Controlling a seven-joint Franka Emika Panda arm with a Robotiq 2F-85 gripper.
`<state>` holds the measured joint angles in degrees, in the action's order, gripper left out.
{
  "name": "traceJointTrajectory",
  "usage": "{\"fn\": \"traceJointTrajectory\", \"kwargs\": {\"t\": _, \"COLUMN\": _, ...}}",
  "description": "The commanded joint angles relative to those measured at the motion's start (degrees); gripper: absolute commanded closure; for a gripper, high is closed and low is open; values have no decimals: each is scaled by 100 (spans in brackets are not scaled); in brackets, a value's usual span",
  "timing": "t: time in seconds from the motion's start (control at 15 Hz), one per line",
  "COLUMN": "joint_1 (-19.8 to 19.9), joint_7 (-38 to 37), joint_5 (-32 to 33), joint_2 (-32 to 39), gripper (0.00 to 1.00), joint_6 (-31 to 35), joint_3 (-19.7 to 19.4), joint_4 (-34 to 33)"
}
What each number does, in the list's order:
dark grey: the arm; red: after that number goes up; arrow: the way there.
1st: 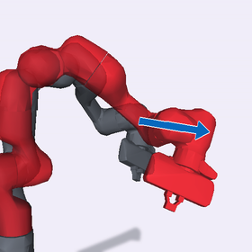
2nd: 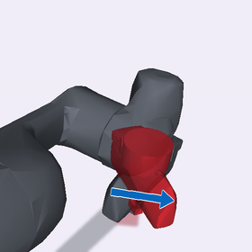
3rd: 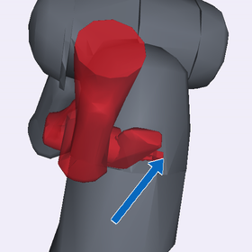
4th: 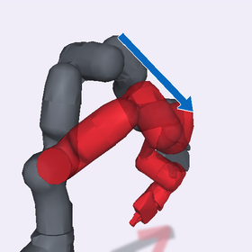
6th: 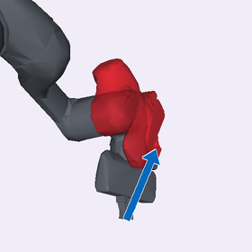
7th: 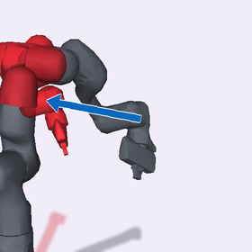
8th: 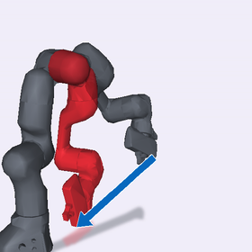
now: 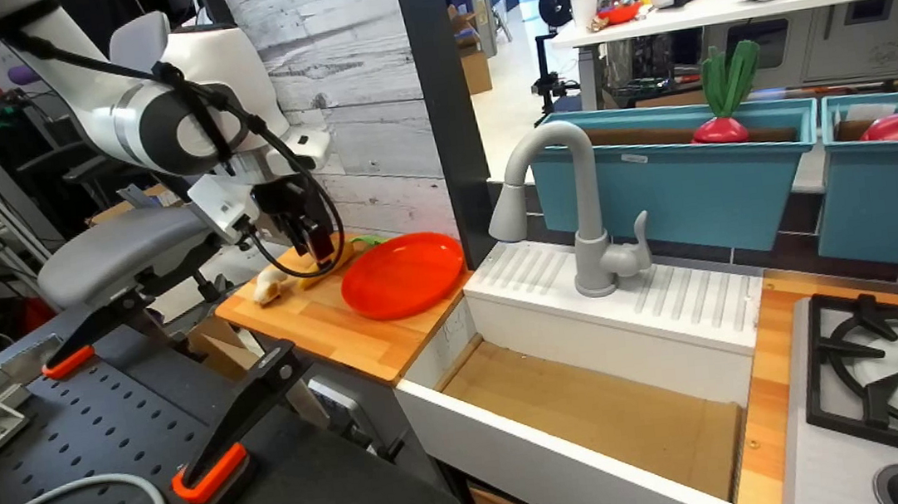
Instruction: Slide the spout to the right, then put the stuffed carrot on the plate then back on the counter
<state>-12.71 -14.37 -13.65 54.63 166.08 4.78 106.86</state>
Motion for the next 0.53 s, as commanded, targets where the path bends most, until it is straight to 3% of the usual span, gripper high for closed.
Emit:
{"fn": "traceJointTrajectory", "kwargs": {"t": 0.0, "joint_1": 201, "joint_7": 192, "joint_5": 66, "joint_2": -279, "gripper": 0, "joint_6": 171, "joint_3": 193, "joint_4": 316}}
{"fn": "traceJointTrajectory", "kwargs": {"t": 0.13, "joint_1": 310, "joint_7": 338, "joint_5": 40, "joint_2": -588, "gripper": 0, "joint_6": 397, "joint_3": 322, "joint_4": 776}}
{"fn": "traceJointTrajectory", "kwargs": {"t": 0.27, "joint_1": 576, "joint_7": 540, "joint_5": -42, "joint_2": -859, "gripper": 0, "joint_6": 1113, "joint_3": 645, "joint_4": 1336}}
{"fn": "traceJointTrajectory", "kwargs": {"t": 0.33, "joint_1": 285, "joint_7": 254, "joint_5": 45, "joint_2": -397, "gripper": 0, "joint_6": 636, "joint_3": 340, "joint_4": 621}}
{"fn": "traceJointTrajectory", "kwargs": {"t": 0.47, "joint_1": 426, "joint_7": 333, "joint_5": 42, "joint_2": -623, "gripper": 0, "joint_6": 925, "joint_3": 499, "joint_4": 1007}}
